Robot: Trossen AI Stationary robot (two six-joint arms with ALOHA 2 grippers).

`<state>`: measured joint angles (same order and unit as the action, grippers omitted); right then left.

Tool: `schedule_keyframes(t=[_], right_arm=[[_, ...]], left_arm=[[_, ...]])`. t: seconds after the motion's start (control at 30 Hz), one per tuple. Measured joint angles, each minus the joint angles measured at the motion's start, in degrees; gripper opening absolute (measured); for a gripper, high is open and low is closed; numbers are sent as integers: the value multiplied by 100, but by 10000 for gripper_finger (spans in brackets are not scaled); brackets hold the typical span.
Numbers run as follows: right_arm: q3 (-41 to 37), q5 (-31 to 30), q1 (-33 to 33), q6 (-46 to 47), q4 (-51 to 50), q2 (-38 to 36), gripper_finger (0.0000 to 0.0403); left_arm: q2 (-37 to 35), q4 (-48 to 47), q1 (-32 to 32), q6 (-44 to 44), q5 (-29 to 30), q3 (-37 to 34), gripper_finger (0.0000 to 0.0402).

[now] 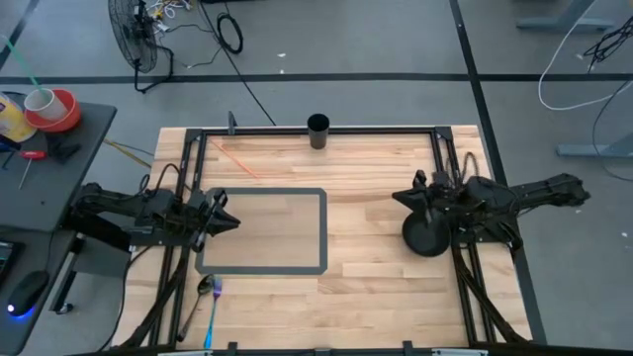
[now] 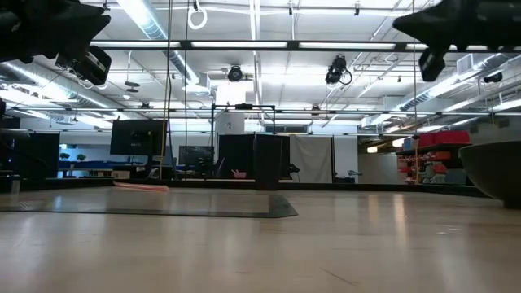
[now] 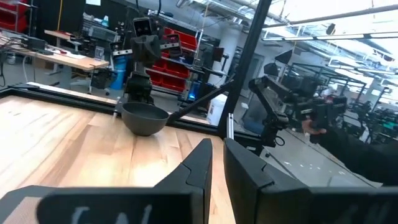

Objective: Pick & Place Utensil
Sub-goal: Put the black bowl on the transparent table mat

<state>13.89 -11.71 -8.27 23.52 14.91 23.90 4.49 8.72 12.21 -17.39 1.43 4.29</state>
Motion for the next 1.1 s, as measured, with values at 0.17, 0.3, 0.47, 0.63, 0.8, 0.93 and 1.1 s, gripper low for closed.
schedule_keyframes(t=[0.17,0.3,0.47,0.63,0.8,0.93,1.1], right_arm=[[984,-8,-155,621,-995,1172,2],[1923,-4,-299,1630,-2583,2136,1],[3213,247,-433,2796,-4954,3423,1],[4648,669,-529,3353,-6985,4656,1],[5748,1163,-565,3720,-8694,5579,2],[5851,1660,-562,3789,-8955,5938,28],[5534,1766,-566,4112,-8958,6124,88]], left_arm=[[-2,-1,0,2,-11,0,46],[-2,1,0,3,-10,0,46],[-2,3,0,4,-9,0,46],[-1,1,0,4,-9,0,46],[0,1,0,5,-7,-2,46],[-2,1,0,7,-9,-2,46],[-1,1,0,7,-11,-2,46]])
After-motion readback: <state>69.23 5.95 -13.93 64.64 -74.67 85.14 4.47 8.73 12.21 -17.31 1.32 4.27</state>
